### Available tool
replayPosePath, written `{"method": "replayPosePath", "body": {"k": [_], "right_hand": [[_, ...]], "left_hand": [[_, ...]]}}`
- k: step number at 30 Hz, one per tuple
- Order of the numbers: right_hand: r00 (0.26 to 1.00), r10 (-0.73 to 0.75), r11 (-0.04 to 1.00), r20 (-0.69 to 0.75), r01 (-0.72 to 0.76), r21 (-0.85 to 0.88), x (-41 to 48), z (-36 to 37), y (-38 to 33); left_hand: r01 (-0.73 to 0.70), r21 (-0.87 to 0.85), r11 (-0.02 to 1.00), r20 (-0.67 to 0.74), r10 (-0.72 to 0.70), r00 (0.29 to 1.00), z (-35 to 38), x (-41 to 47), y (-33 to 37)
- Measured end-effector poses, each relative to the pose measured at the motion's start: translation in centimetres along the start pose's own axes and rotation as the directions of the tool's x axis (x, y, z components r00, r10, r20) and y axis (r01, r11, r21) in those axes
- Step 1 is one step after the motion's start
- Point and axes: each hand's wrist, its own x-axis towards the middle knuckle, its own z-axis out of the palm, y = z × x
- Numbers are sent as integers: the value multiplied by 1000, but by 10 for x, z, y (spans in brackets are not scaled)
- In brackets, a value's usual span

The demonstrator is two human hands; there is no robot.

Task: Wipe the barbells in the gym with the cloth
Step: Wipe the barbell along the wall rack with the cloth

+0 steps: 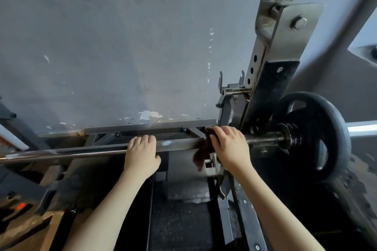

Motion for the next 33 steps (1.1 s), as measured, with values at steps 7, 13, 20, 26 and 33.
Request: {"method": "replayPosePath", "body": {"k": [7, 13, 20, 26, 33], "right_hand": [[983, 131, 991, 130, -126, -44, -10, 0, -17], [976, 189, 979, -104, -179, 98, 10, -40, -13], [972, 169, 984, -161, -157, 85, -19, -4, -41], [987, 161, 985, 0, -161, -58, 3, -27, -13], [992, 112, 994, -59, -113, -15, -11, 1, -24]], "left_hand": [[-70, -23, 997, -98, 67, 993, 1, 0, -3], [-132, -52, 990, -96, 127, 987, 2, 0, -7], [-122, -43, 992, -22, 121, 992, 1, 2, -9], [-163, -175, 971, 311, 212, 926, -17, 41, -21], [-101, -195, 976, 393, 172, 903, -15, 51, -22]]}}
